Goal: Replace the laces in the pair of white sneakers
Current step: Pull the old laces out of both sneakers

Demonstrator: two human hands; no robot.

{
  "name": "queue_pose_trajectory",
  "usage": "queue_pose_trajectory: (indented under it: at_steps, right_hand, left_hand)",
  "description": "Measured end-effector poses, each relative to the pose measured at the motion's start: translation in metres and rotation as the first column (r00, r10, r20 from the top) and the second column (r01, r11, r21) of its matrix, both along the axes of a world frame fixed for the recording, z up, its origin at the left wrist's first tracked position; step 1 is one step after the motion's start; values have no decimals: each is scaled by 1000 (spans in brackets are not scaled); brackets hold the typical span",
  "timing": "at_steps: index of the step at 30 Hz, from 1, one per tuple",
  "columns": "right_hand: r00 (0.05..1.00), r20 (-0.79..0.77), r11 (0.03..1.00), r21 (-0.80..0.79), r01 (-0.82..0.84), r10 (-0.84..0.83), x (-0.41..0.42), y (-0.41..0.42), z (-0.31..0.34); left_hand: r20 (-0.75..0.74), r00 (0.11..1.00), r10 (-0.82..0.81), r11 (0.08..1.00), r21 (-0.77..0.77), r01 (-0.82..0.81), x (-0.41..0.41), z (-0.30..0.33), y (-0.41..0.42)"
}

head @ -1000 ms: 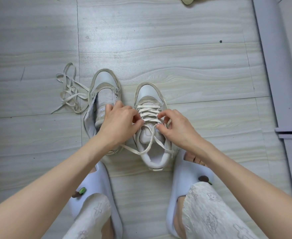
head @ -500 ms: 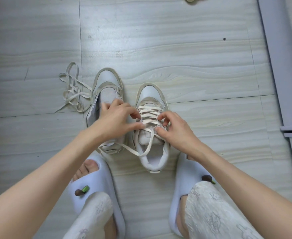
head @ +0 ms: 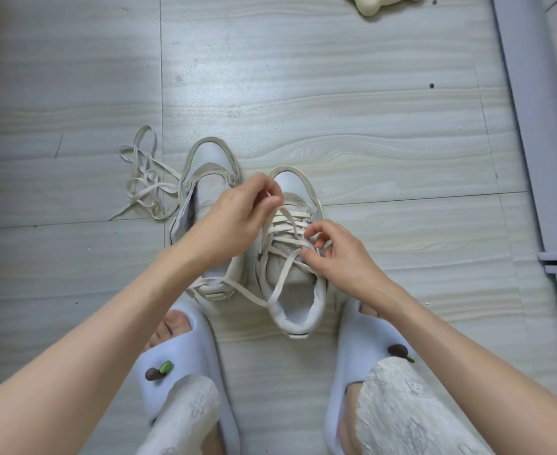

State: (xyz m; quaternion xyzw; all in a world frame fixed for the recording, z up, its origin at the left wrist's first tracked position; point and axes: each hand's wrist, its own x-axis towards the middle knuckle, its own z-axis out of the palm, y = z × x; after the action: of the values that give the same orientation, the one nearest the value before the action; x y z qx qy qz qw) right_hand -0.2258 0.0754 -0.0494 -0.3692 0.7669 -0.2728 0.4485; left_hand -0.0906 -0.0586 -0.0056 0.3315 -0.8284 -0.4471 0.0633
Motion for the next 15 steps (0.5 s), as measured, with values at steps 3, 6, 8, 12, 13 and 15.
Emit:
queue_pose_trajectory:
  at_steps: [3,6,8,12,13,15]
  right_hand:
    - [1000,-5,1000,5,-6,6,0,1,-1]
    - [1000,-1,1000,10,-4,4,0,1,-1]
    - [1000,-5,1000,13,-3,3,0,0,0]
    - [1000,14,1000,16,-4,4,0,2,1]
    - [1000,19,1000,15,-2,2,-1,3,1]
    - [1000,18,1000,13,0,0,-1,3,0]
  left_hand:
    - [133,988,76,990,-131,-59,23,-9,-6]
    - [351,936,-2,964,-247,94,39,-18,-1]
    - [404,914,-46,949,-269,167,36,-22,13]
    - [303,947,106,939,-343,5,25,-31,20]
    - [259,954,147,935,-352,-48,24,-31,15]
    - [138,949,283,906,-363,-217,26,-20,-4]
